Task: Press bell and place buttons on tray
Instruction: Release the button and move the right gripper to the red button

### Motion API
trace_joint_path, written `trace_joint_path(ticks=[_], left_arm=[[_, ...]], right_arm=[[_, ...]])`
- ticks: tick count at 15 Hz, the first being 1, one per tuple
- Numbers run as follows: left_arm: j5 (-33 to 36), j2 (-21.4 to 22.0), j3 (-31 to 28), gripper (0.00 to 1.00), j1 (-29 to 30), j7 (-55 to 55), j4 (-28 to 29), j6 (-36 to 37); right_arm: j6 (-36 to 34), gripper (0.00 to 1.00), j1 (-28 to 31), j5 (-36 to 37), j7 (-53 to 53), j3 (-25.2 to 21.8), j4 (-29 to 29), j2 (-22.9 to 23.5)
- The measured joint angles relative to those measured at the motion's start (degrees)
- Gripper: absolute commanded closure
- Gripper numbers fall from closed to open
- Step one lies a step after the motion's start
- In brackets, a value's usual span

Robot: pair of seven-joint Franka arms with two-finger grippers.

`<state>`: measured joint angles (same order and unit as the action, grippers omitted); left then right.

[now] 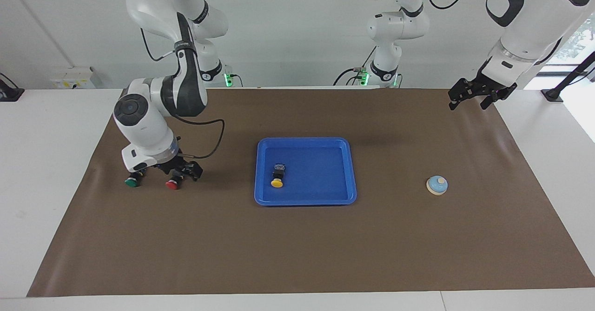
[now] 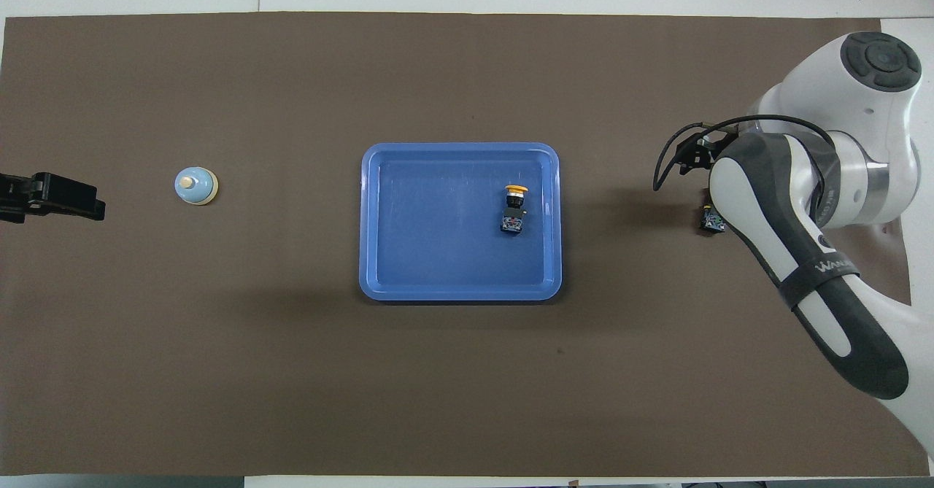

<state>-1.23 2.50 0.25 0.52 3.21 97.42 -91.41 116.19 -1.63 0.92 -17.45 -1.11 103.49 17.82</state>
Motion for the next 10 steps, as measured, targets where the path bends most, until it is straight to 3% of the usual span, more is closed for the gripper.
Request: trace_joint_path(ticks=[6, 10], left_arm=[[0.00, 0.00, 0.00, 0.00, 0.00, 0.00, 0.00, 0.00], [0.00, 0.00, 0.00, 0.00, 0.00, 0.00, 0.00, 0.00]], right_arm=[[12.41, 0.00, 2.94, 0.29, 1.74, 0.00, 10.93, -1.46], [15.79, 0.00, 2.86, 0.29, 1.74, 0.03, 14.95, -1.81]])
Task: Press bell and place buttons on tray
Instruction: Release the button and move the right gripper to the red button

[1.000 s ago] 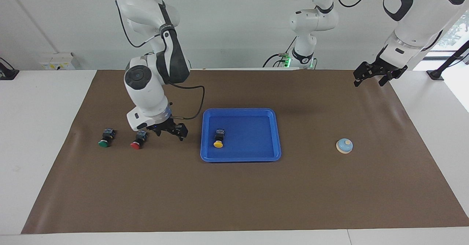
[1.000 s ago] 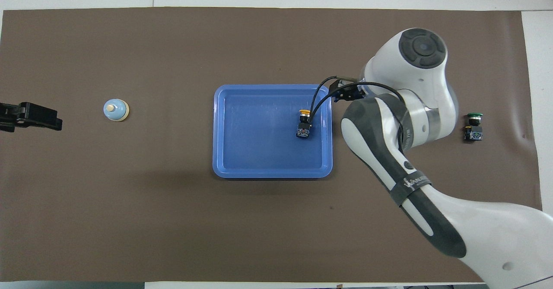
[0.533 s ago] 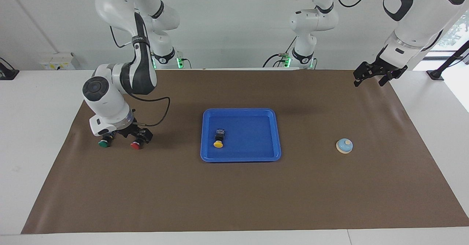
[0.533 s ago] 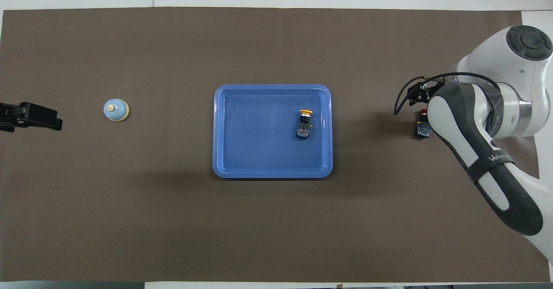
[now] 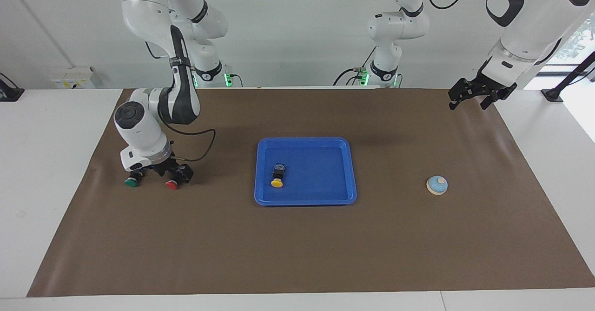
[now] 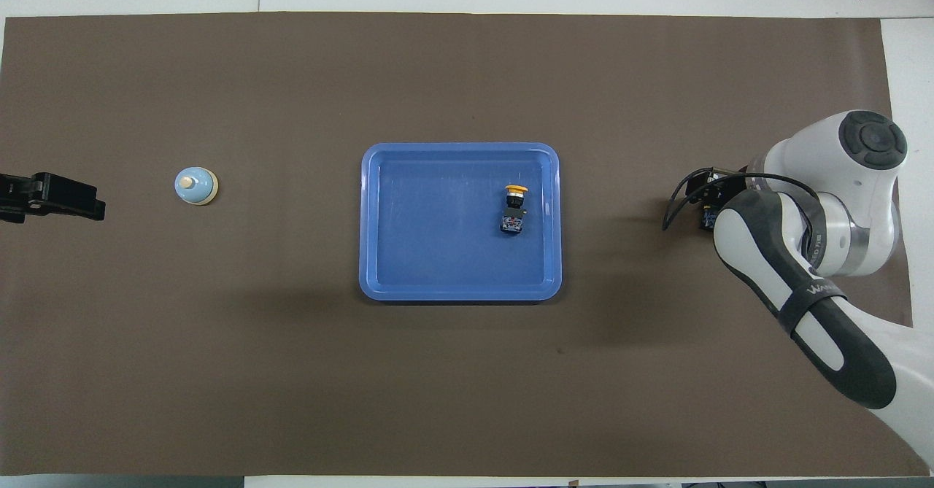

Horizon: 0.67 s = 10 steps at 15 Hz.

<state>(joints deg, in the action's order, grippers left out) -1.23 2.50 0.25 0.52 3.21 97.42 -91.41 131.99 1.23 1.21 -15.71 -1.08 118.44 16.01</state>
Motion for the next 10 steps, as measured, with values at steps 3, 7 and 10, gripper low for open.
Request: trace_joint_path(ticks=[3, 7, 10], left_arm=[[0.00, 0.00, 0.00, 0.00, 0.00, 0.00, 0.00, 0.00], [0.00, 0.00, 0.00, 0.00, 0.00, 0.00, 0.00, 0.00], [0.00, 0.00, 0.00, 0.00, 0.00, 0.00, 0.00, 0.00]], right_arm=[[0.08, 0.62, 0.00, 0.00, 0.00, 0.00, 1.07, -0.60], [0.08, 1.00, -0.05, 0.01, 0.04, 0.08, 1.60, -1.21], [0.09, 1.00, -0.11, 0.03, 0.32, 0.20, 1.64, -1.30]])
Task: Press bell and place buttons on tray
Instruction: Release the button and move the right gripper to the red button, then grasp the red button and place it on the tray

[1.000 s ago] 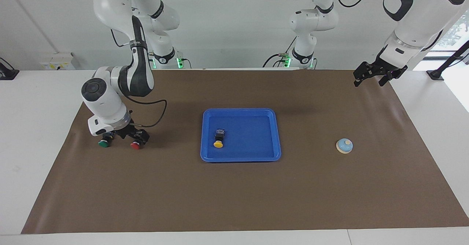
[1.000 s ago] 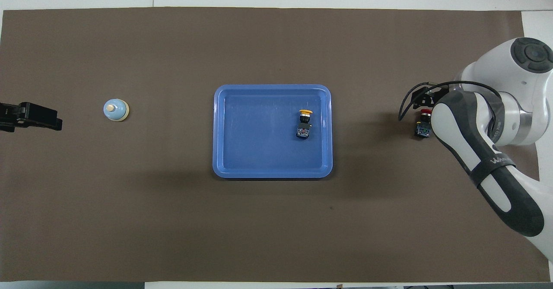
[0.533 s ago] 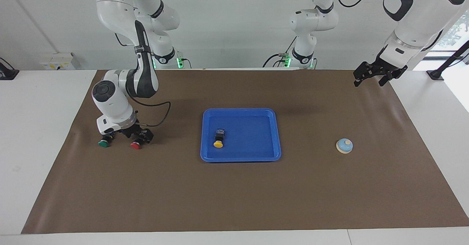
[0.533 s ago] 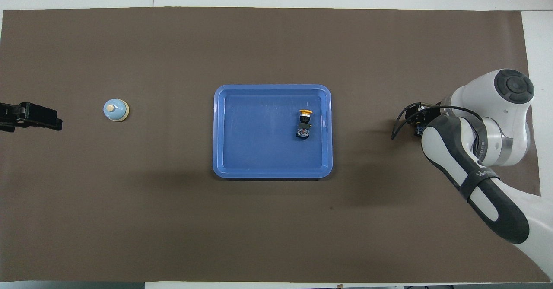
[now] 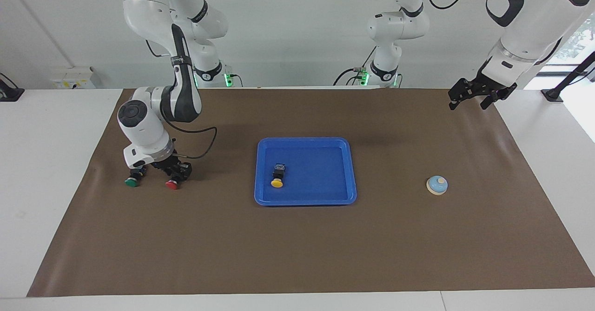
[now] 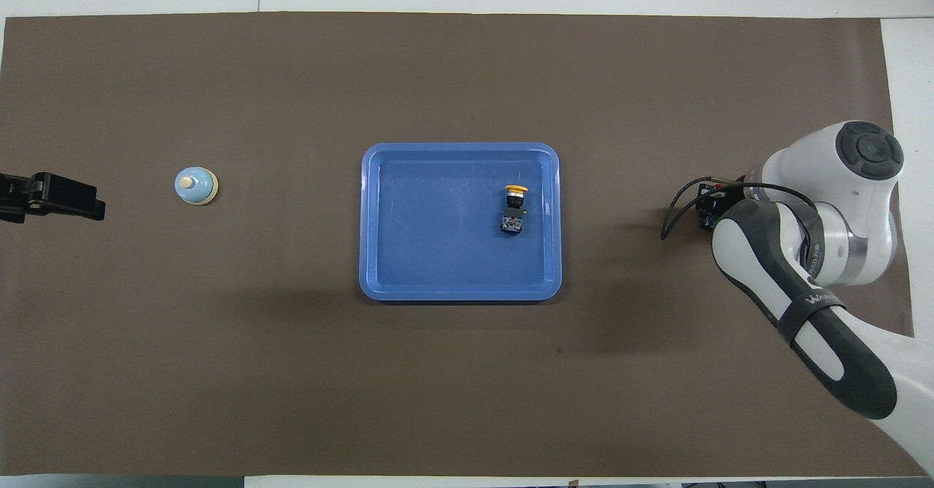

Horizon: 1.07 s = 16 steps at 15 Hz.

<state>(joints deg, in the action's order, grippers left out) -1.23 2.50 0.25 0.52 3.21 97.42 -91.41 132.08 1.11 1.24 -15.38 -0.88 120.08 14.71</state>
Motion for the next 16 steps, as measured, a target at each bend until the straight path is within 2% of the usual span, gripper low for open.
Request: trace_joint_path(ticks=[4, 6, 11, 16], left_arm=[[0.00, 0.00, 0.00, 0.00, 0.00, 0.00, 0.00, 0.00], [0.00, 0.00, 0.00, 0.00, 0.00, 0.00, 0.00, 0.00], [0.00, 0.00, 0.00, 0.00, 0.00, 0.00, 0.00, 0.00], [0.00, 0.00, 0.00, 0.00, 0.00, 0.00, 0.00, 0.00]], right_arm=[[-0.27, 1.00, -0.73, 0.04, 0.20, 0.38, -0.75, -0.17], [-3.66, 1.00, -2.79, 0.04, 0.20, 0.41, -3.59, -0.42], [-15.81, 1.00, -10.73, -0.17, -1.71, 0.69, -15.54, -0.46], [-19.59, 1.00, -22.26, -0.33, -12.57, 1.02, -22.37, 1.55]])
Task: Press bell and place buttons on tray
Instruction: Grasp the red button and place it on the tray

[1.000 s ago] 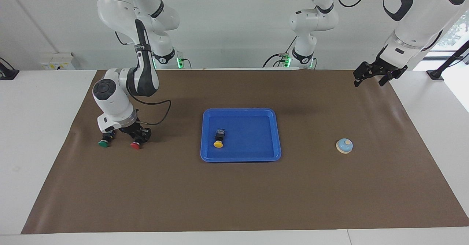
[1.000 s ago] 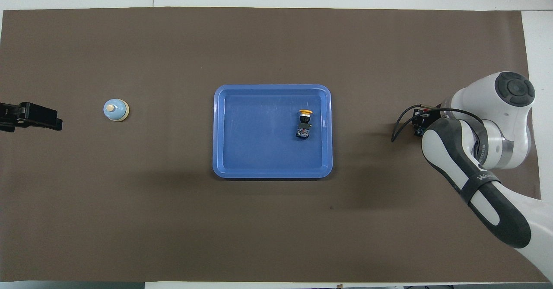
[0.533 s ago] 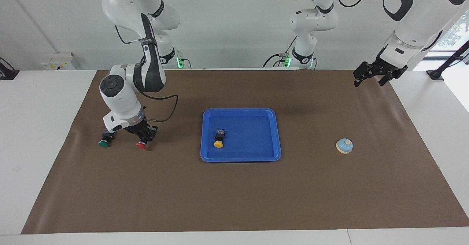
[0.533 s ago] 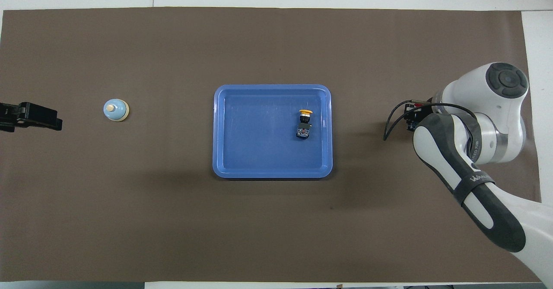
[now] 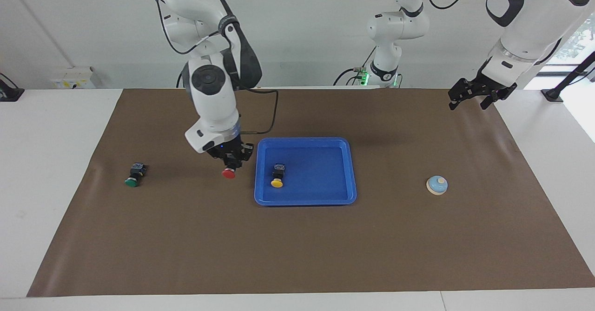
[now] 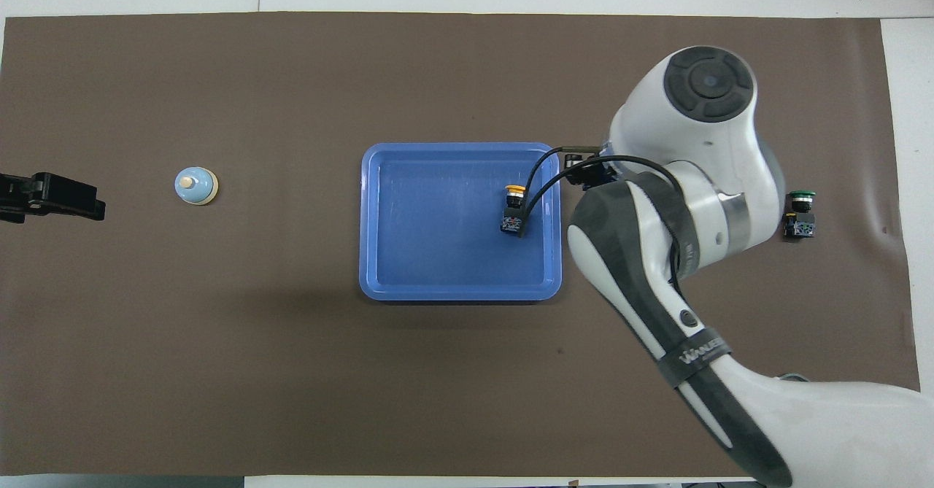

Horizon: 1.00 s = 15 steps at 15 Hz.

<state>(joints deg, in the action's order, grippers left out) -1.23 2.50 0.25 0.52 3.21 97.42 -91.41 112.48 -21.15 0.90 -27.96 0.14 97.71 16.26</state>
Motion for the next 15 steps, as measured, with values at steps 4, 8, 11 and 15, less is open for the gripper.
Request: trace_joint_path(ticks=[4, 8, 11, 15], left_arm=[[0.00, 0.00, 0.00, 0.00, 0.00, 0.00, 0.00, 0.00], [0.00, 0.00, 0.00, 0.00, 0.00, 0.00, 0.00, 0.00], [0.00, 0.00, 0.00, 0.00, 0.00, 0.00, 0.00, 0.00], [0.00, 0.00, 0.00, 0.00, 0.00, 0.00, 0.00, 0.00]], right_arm=[[0.02, 1.00, -9.10, -0.43, -9.36, 0.06, -4.67, 4.43], [3.08, 1.00, -13.62, -1.15, -12.14, 0.07, -7.57, 10.90], [6.93, 1.00, -14.34, -1.65, -12.15, 0.05, -7.41, 13.40], [9.62, 1.00, -14.34, -1.65, -11.60, -0.04, -6.27, 13.73]])
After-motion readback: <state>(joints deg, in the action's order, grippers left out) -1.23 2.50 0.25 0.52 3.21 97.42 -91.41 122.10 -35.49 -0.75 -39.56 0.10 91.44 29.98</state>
